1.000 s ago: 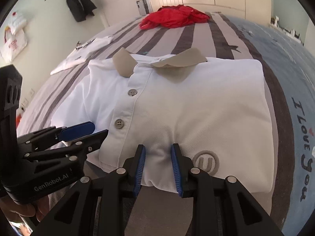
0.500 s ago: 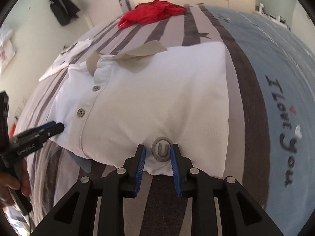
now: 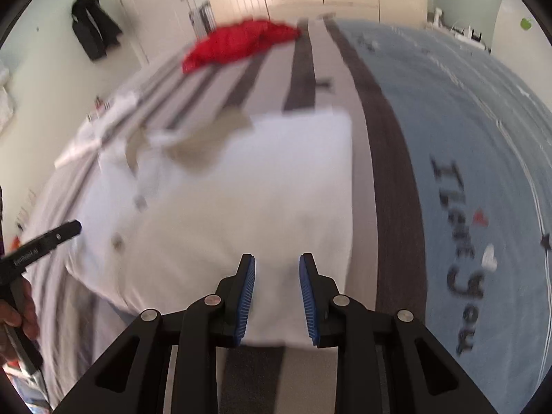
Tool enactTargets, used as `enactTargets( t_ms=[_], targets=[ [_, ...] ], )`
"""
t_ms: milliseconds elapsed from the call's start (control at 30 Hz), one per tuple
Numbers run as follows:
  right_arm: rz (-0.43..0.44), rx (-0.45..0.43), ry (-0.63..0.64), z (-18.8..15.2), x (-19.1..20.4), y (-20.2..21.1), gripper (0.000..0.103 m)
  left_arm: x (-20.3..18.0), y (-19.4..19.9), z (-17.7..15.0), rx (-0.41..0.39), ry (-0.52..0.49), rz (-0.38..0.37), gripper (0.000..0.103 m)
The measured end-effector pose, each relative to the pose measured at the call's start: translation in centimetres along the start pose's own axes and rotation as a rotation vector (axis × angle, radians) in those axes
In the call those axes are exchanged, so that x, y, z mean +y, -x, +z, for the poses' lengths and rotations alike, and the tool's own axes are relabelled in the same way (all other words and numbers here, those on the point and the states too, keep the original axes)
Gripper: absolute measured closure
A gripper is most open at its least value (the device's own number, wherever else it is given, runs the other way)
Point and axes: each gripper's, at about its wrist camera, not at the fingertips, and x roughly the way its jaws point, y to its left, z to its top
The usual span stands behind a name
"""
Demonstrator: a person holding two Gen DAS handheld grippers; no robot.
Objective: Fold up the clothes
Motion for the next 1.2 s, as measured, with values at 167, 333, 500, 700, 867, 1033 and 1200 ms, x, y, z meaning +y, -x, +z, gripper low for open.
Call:
enactTargets(
  t_ms=[167,333,500,700,867,1033,1200],
  targets=[
    [-0.003,-0.041,0.018,3.4,0.8,-3.0,0.079,-0.7,-3.2,2.7,-0.028,-0.030,0.009,0.062],
    [-0.028,0.008,0.010,4.9,0.3,-7.5,0.079,0.5,-7.3,2.5,0.051,-0.023,0.027,0.062],
    [-0.038,-0.018,0.021,6.3,0.2,-7.2,0.079,0.1,-5.9,4.1,0.006,-0.056,0.037,0.062],
    [-0.063,-0.012,0.003,7.7,-1.0,-9.0,0.079,1.0,-8.8,5.9,0.038,-0.073,0.090,0.062],
    [-0.060,-0.004,-0.010,8.0,-1.4,-10.1,0.079,1.8,-9.7,5.9,0.066,-0.019,0.067,0.061],
    [-0.081,-0.027,0.014,8.2,-1.0,-8.2,0.079,1.7,-7.2,6.4,0.036,0.004,0.086,0.061],
    [-0.097,-0.071,0.021,7.9,-1.0,-5.5,0.079,1.3,-4.6,7.3,-0.013,0.020,0.089,0.061]
  ],
)
